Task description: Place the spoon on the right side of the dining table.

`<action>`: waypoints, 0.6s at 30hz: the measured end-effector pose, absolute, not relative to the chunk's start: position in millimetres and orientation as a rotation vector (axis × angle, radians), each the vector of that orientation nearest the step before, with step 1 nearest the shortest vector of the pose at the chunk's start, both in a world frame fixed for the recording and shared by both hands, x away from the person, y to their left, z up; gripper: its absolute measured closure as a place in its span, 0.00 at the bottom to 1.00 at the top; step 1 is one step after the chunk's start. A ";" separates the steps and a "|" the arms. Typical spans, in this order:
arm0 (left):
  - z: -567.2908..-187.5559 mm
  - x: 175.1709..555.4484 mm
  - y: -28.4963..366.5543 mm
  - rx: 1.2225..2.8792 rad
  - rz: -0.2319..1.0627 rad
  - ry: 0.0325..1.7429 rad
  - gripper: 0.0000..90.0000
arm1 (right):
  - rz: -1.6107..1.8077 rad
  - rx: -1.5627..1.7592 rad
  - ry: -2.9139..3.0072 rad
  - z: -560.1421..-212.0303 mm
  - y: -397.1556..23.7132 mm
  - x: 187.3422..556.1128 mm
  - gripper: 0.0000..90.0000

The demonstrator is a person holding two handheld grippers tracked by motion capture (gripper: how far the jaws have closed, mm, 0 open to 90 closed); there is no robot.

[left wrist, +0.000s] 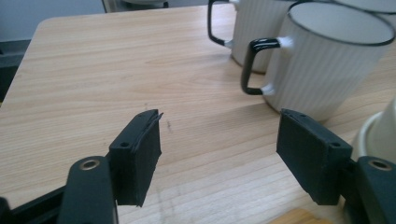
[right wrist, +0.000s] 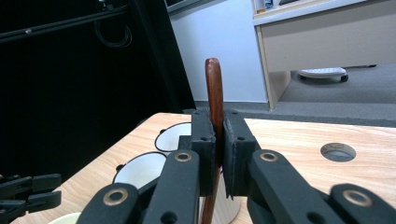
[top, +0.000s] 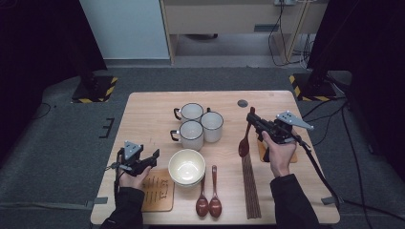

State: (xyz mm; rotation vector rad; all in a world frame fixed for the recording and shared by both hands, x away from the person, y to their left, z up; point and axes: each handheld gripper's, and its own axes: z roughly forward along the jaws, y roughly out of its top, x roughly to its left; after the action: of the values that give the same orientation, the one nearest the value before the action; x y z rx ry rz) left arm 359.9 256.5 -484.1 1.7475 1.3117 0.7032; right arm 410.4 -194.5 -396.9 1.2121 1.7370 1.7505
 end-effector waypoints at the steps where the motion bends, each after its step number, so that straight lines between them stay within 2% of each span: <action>1: -485.2 360.5 257.4 1.749 0.704 1.319 0.32 | 1.751 1.214 1.734 -396.5 -194.9 410.8 0.94; 18: -508.6 371.9 267.4 1.815 0.708 1.432 0.28 | 1.716 1.227 1.686 -394.8 -199.6 418.6 0.94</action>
State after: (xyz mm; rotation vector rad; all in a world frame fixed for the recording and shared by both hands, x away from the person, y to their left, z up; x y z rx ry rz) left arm 371.9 267.4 -508.6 1.8150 1.4318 0.7077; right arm 418.6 -199.6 -394.8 1.2272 1.6859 1.7161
